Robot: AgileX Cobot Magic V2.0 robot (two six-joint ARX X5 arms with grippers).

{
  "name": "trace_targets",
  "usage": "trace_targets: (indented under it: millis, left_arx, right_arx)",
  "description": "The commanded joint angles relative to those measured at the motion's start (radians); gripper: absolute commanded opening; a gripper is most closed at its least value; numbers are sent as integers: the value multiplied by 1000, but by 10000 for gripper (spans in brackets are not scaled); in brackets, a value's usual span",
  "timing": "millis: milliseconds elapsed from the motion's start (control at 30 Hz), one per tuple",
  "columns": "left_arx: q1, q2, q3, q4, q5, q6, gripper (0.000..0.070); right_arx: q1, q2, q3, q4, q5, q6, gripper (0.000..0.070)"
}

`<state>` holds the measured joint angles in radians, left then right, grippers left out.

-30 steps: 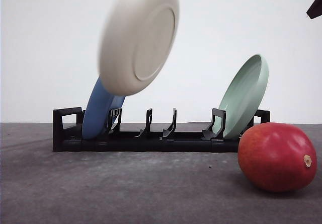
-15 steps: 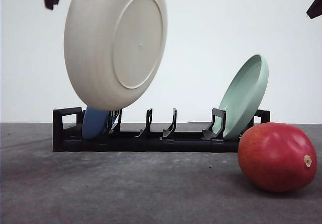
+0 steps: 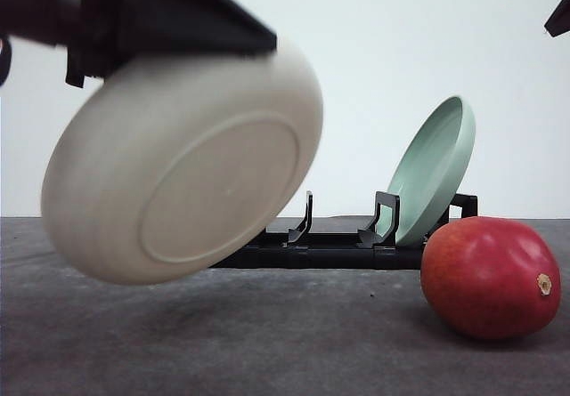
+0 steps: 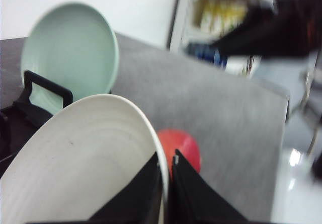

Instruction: Place pomegranate in white plate

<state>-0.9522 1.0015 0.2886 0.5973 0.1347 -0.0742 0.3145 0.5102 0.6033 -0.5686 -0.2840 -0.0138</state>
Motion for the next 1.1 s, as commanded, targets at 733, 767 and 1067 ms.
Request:
trace_targets:
  millis: [733,767,1067]
  left_arx:
    - [-90,348,100,-24,-42,636,11]
    - [-90,362,109,-26,-42,636,11]
    - [-115,404,127,-59,-42,634,19]
  right_arx:
    - [5,4,16,6,3,14,321]
    - [5,4,16,6,3,14,321]
    - [5,4,16,6,3,13,321]
